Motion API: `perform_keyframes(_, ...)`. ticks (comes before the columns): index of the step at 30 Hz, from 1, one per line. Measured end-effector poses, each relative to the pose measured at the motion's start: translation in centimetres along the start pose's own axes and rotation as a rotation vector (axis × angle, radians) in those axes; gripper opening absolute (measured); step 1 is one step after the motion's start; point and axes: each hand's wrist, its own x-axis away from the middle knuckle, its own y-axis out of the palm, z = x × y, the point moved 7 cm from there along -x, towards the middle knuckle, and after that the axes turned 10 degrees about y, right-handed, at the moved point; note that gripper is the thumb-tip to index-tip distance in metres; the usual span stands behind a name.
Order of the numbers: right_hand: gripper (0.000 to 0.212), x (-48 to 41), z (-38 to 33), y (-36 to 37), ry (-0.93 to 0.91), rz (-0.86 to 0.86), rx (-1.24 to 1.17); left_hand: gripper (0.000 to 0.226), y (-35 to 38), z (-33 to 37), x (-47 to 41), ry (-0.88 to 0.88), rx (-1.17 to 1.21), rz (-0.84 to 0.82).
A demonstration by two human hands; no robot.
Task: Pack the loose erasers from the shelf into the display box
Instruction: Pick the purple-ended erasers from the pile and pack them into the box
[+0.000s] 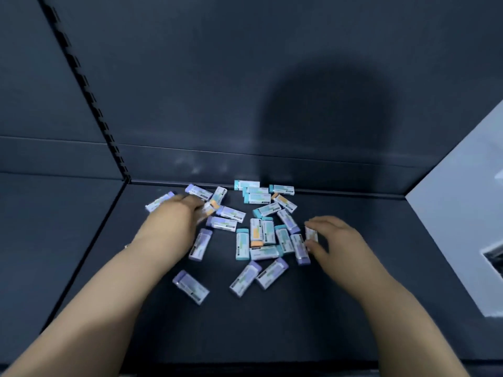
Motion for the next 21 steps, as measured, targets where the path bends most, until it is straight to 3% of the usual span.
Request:
perform_keyframes(2,0.045,-1.3,1.0,0.2,0.005,-0.054,0.039,0.019,0.0,2.3,1.2,0.016,0.118,0.025)
perform_keyframes(6,0.063,-2.7,2.5,2.0,-0.03,-0.328,0.183,0.035,1.0,4.5,3.2,-0.035,0.185,0.06)
perform_keyframes(11,0.048,-3.0,2.8,1.9,-0.103,-0.274,0.046,0.044,2.1,5.1,3.9,-0.061,0.184,0.071)
perform_keyframes(16,0.038,-2.0,2.9,0.7,-0.099,-0.262,-0.295,0.043,1.8,6.3,3.9,-0.003,0.231,0.112)
perform_keyframes(21,0.021,-0.2,0.3,1.1,-0.076,-0.459,-0.674,0.038,2.0,6.8,4.0,0.002,0.356,0.071)
